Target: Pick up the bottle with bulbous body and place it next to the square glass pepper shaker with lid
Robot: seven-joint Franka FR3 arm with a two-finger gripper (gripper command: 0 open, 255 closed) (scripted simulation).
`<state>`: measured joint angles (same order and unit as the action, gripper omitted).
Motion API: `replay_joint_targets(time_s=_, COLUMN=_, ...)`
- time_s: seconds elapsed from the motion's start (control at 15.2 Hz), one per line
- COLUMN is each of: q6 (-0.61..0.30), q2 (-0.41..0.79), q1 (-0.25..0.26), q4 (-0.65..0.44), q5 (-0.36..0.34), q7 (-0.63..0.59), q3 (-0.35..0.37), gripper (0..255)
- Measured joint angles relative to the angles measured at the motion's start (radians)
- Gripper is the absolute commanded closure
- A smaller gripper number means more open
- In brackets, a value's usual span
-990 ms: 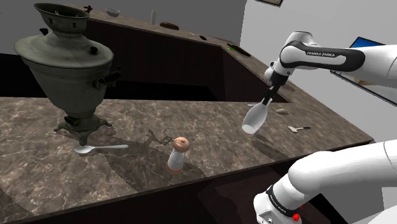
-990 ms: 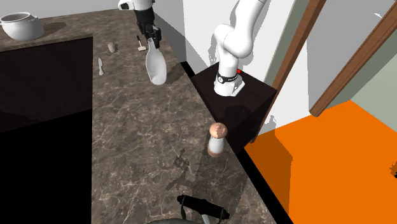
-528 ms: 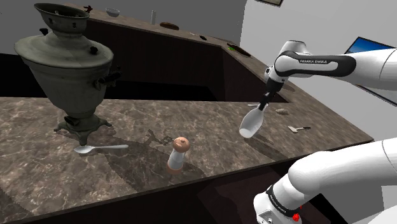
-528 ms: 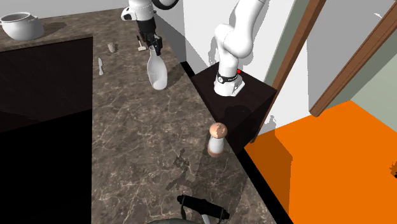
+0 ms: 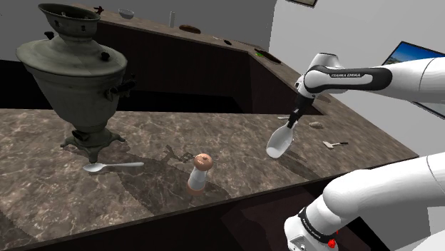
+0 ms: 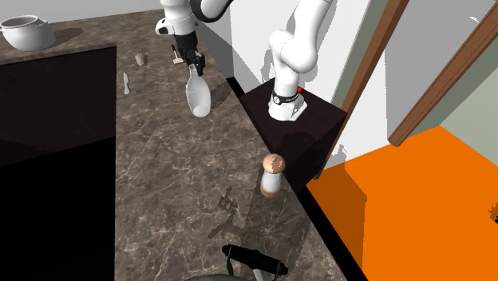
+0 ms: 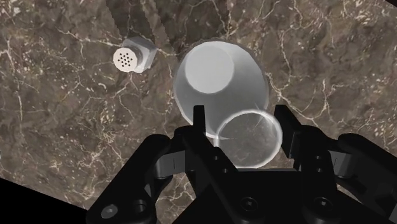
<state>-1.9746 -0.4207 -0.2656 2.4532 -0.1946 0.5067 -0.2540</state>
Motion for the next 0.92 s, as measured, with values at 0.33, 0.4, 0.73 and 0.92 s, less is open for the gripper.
replay_joint_targets(time_s=0.33, q6=-0.002, q2=0.0, q1=0.0, q4=0.001, q5=0.0, q7=0.0, q3=0.0, gripper=0)
replay_joint_targets(time_s=0.4, q6=-0.002, q2=0.0, q1=0.0, q4=0.001, q5=0.0, q7=0.0, q3=0.0, gripper=0)
replay_joint_targets(time_s=0.73, q6=0.015, q2=-0.007, q1=0.0, q4=-0.009, q5=0.0, q7=0.001, q3=0.001, gripper=0)
replay_joint_targets(time_s=0.92, q6=0.101, q2=-0.016, q1=0.005, q4=-0.088, q5=0.01, q7=0.005, q3=0.011, gripper=0)
